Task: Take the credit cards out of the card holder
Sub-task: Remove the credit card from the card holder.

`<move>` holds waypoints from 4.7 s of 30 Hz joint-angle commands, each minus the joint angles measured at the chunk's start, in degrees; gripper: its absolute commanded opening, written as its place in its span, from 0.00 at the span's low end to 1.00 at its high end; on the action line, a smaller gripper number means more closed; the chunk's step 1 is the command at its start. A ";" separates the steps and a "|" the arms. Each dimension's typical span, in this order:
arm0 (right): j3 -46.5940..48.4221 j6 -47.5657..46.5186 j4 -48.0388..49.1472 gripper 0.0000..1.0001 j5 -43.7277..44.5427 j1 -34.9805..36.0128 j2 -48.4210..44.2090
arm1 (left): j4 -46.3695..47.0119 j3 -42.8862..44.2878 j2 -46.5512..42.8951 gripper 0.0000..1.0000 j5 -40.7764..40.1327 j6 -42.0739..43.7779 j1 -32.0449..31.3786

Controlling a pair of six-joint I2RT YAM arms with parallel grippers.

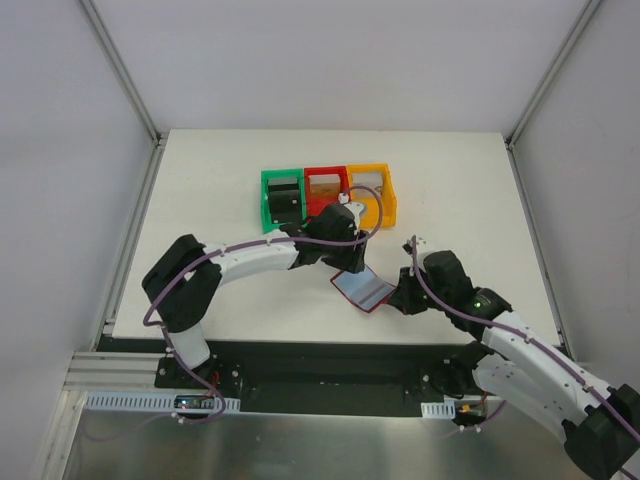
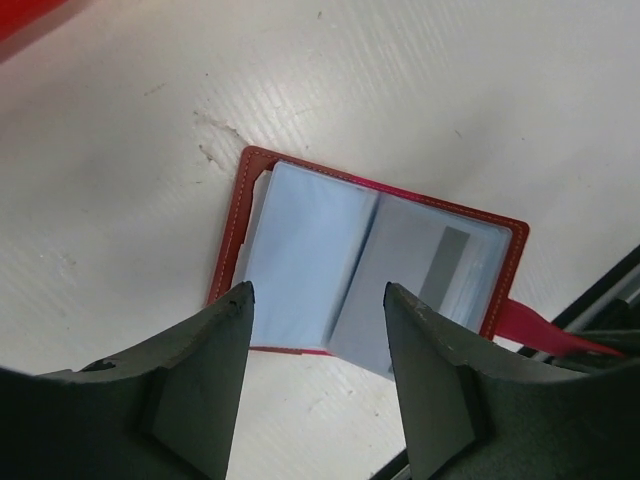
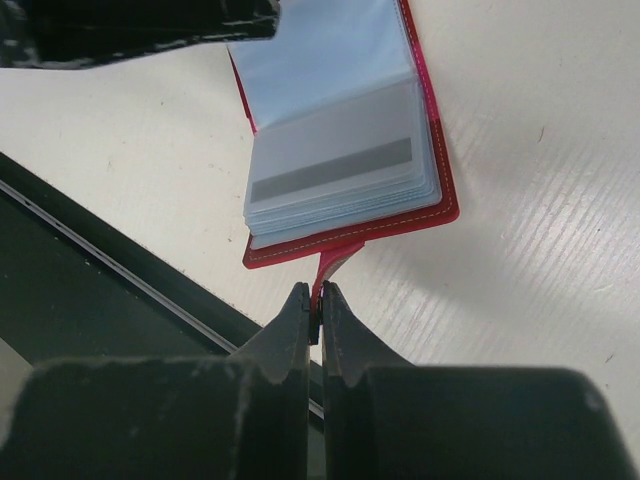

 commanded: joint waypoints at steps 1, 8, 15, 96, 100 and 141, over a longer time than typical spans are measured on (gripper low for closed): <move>-0.24 -1.01 1.65 0.00 -1.03 -0.30 0.06 | 0.27 2.88 3.84 0.53 0.00 1.89 -0.15; -1.12 -0.48 2.79 0.00 -0.50 -0.39 0.06 | 0.27 0.96 6.66 0.41 -2.37 0.93 -0.24; -1.91 0.57 4.99 0.00 0.37 -0.39 1.56 | 0.18 -2.91 6.66 0.09 -2.46 -1.53 -0.23; -6.22 9.28 26.71 0.00 0.99 -1.01 17.64 | 3.25 -31.21 -12.76 0.00 -8.18 -26.49 -2.08; -4.38 7.43 26.44 0.00 -0.06 -1.09 17.73 | 3.69 -31.39 -12.85 0.00 -7.56 -26.76 -2.08; -1.65 11.74 34.09 0.00 -7.27 -1.27 22.39 | 8.44 -32.01 -13.81 0.00 -5.45 -25.09 -1.99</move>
